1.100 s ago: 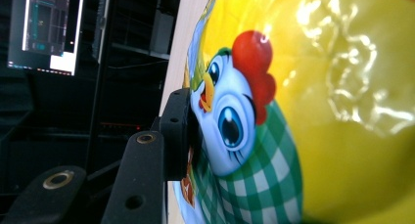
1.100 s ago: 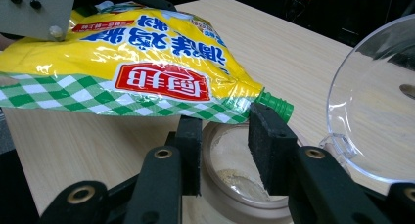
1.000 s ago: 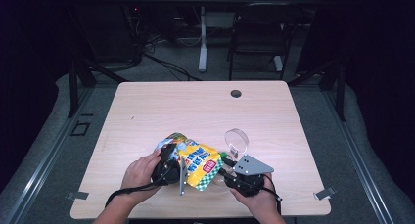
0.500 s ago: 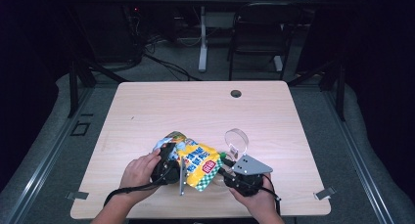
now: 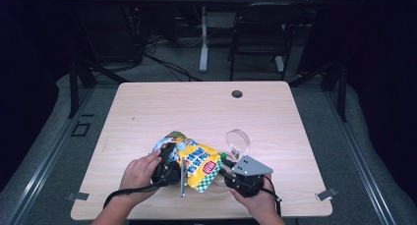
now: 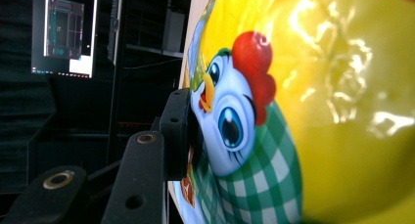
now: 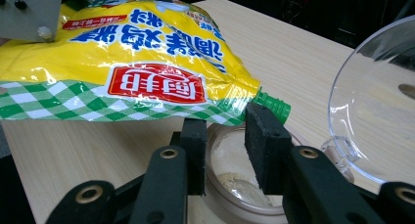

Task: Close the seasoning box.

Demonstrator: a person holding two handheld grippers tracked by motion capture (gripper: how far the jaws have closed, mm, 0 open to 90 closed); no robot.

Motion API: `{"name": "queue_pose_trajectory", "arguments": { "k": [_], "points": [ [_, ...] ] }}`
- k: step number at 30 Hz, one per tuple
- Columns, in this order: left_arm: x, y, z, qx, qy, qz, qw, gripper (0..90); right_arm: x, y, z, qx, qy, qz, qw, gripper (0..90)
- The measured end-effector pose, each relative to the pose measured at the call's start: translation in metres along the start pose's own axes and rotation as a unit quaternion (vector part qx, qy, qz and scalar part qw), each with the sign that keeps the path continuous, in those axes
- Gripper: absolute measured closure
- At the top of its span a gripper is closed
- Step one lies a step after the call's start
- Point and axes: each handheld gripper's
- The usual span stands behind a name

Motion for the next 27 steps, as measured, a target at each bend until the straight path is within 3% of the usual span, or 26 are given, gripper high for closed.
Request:
{"name": "queue_pose_trajectory", "arguments": {
  "k": [17, 27],
  "points": [
    [-0.0014, 0.0001, -0.0009, 0.018, -0.009, -0.014, 0.9997, 61.4, 0.0014, -0.0015, 0.0015, -0.001, -0.003, 0.002, 1.0, 72.0],
    [-0.0021, -0.0001, 0.0011, 0.02, -0.012, -0.004, 0.9997, 61.4, 0.0023, -0.0035, 0.0016, -0.01, -0.008, 0.003, 0.9999, 74.6]
  ]
}}
Point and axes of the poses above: each handheld gripper's, and its own axes: x roughly forward along the jaws, z roughly out of its underside, y roughly to its right, and after that the axes turned 12 degrees about z, right-handed
